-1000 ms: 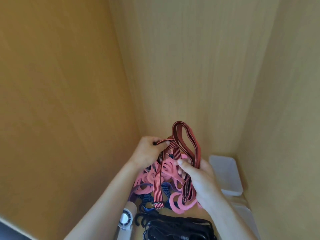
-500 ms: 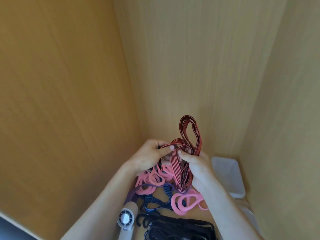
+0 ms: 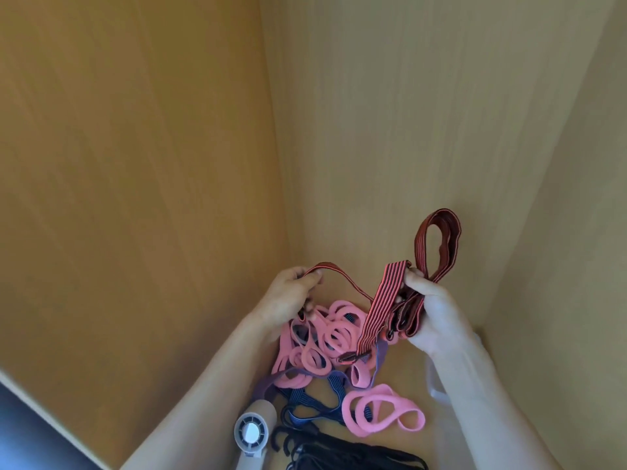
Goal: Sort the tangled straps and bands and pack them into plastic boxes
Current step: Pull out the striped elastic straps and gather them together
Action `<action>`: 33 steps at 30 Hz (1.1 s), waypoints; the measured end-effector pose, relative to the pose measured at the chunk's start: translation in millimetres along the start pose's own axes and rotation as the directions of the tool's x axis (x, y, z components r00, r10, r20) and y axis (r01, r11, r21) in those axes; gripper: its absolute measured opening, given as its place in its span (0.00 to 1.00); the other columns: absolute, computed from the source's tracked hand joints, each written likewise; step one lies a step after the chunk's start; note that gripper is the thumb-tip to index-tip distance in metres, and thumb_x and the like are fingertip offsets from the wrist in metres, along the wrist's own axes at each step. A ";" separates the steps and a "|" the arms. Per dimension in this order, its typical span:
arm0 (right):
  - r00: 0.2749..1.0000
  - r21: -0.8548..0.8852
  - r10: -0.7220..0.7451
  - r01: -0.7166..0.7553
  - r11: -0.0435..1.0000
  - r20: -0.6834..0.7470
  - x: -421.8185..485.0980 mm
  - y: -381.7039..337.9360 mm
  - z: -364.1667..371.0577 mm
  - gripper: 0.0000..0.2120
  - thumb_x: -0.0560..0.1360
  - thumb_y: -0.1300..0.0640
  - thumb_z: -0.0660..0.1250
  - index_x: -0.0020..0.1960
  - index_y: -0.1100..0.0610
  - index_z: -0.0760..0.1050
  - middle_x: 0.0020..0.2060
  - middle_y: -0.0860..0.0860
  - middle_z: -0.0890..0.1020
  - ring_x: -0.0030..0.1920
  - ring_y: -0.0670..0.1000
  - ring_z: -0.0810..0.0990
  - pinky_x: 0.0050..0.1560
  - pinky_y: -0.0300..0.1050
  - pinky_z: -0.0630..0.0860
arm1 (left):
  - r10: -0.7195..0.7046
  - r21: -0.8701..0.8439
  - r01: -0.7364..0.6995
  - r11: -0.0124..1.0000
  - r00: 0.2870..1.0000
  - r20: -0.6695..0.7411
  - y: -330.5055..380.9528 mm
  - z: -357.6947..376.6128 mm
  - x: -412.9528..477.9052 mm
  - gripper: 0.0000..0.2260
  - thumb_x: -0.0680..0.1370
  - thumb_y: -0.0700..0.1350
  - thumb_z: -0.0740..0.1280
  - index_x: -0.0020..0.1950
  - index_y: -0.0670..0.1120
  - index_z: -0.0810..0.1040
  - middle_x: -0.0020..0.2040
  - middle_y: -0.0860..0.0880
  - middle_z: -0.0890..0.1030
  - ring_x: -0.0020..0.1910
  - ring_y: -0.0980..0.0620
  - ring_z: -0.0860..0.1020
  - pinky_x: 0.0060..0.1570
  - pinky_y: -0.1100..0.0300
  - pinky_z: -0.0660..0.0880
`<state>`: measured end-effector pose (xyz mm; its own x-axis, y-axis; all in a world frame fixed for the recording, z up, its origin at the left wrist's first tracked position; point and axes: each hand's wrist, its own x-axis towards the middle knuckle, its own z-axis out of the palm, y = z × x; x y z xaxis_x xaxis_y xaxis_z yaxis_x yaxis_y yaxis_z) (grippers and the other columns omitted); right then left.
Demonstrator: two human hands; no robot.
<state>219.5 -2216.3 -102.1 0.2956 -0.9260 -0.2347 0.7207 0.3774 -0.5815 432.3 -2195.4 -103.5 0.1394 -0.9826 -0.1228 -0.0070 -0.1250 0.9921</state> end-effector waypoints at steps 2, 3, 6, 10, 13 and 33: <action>1.000 -0.020 -0.020 0.021 1.000 0.017 0.6 -5.1 5.0 0.08 0.65 0.61 0.70 0.28 0.52 0.79 0.29 0.48 0.79 0.25 0.46 0.75 0.32 0.37 0.75 | -0.030 0.015 0.030 0.999 0.999 -0.042 -1.7 -0.3 -0.6 0.10 0.84 0.46 0.64 0.45 0.42 0.74 0.29 0.52 0.66 0.23 0.55 0.64 0.24 0.60 0.65; 0.999 -0.044 -0.032 0.033 0.999 0.025 0.5 -8.7 8.3 0.07 0.65 0.61 0.70 0.29 0.53 0.79 0.30 0.48 0.79 0.25 0.46 0.74 0.34 0.38 0.74 | -0.037 0.019 0.038 0.999 0.997 -0.061 -1.8 -0.8 -0.9 0.10 0.84 0.46 0.63 0.45 0.43 0.73 0.29 0.52 0.65 0.22 0.56 0.63 0.22 0.61 0.63; 0.997 -0.072 -0.050 0.054 0.996 0.060 -0.4 -23.4 20.1 0.07 0.66 0.61 0.70 0.30 0.54 0.79 0.30 0.49 0.78 0.26 0.46 0.73 0.34 0.38 0.71 | -0.036 0.022 0.038 0.999 0.994 -0.099 2.2 -4.8 -2.9 0.09 0.84 0.45 0.63 0.46 0.42 0.73 0.28 0.52 0.65 0.21 0.57 0.61 0.19 0.64 0.60; 0.994 -0.066 -0.072 0.078 0.995 0.085 -1.8 -43.5 36.4 0.16 0.75 0.63 0.66 0.29 0.55 0.79 0.31 0.50 0.78 0.26 0.47 0.74 0.29 0.36 0.73 | 0.016 0.012 -0.014 1.000 0.988 -0.154 17.5 -6.7 -1.1 0.09 0.83 0.45 0.64 0.44 0.44 0.73 0.28 0.52 0.65 0.20 0.58 0.61 0.18 0.65 0.58; 0.990 -0.069 -0.087 0.095 0.993 0.114 -3.0 -55.2 53.1 0.19 0.76 0.63 0.66 0.28 0.56 0.80 0.31 0.50 0.79 0.27 0.47 0.76 0.28 0.35 0.74 | 0.045 0.008 -0.044 0.999 0.982 -0.182 27.7 -7.7 3.6 0.09 0.82 0.45 0.65 0.43 0.45 0.74 0.29 0.52 0.65 0.20 0.58 0.61 0.19 0.65 0.59; 0.942 -0.489 -0.201 0.313 0.814 0.269 -3.3 -83.0 103.0 0.08 0.83 0.61 0.61 0.46 0.56 0.75 0.43 0.53 0.79 0.42 0.52 0.79 0.45 0.47 0.77 | -0.060 0.224 0.057 0.973 0.998 0.008 -3.5 5.5 23.6 0.12 0.76 0.33 0.67 0.60 0.36 0.77 0.37 0.46 0.77 0.30 0.53 0.72 0.31 0.60 0.70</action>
<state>223.3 -2244.4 27.1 0.3021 -0.9474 0.1053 0.3725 0.0157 -0.9279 430.1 -2218.9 -110.0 0.1317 -0.9743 -0.1825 -0.2205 -0.2083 0.9529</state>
